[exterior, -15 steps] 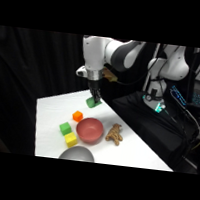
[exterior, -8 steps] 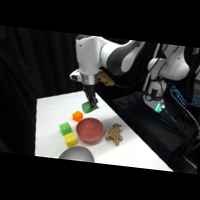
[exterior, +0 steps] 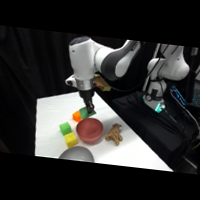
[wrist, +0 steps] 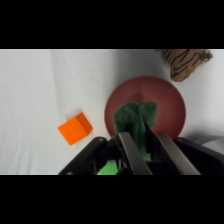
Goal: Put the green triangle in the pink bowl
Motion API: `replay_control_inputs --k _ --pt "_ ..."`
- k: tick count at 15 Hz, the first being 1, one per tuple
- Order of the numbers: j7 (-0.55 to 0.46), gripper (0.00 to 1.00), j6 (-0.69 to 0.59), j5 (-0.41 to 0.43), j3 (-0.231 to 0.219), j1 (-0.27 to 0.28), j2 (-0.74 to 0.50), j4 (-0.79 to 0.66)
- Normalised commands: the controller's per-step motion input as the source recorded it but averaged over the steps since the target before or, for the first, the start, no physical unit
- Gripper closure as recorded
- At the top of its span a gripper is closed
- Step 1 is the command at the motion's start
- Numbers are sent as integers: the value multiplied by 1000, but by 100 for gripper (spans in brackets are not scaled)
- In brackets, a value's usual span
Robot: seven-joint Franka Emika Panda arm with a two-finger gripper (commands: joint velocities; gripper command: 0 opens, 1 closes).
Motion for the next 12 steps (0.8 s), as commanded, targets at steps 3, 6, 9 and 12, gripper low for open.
replay_control_inputs --k 3,6,9,12 --pt "70 94 145 144 21 19 107 80" --pt "80 94 173 100 11 24 86 43" --pt "81 94 204 103 7 23 53 -2" --pt "95 94 246 76 0 42 22 -73"
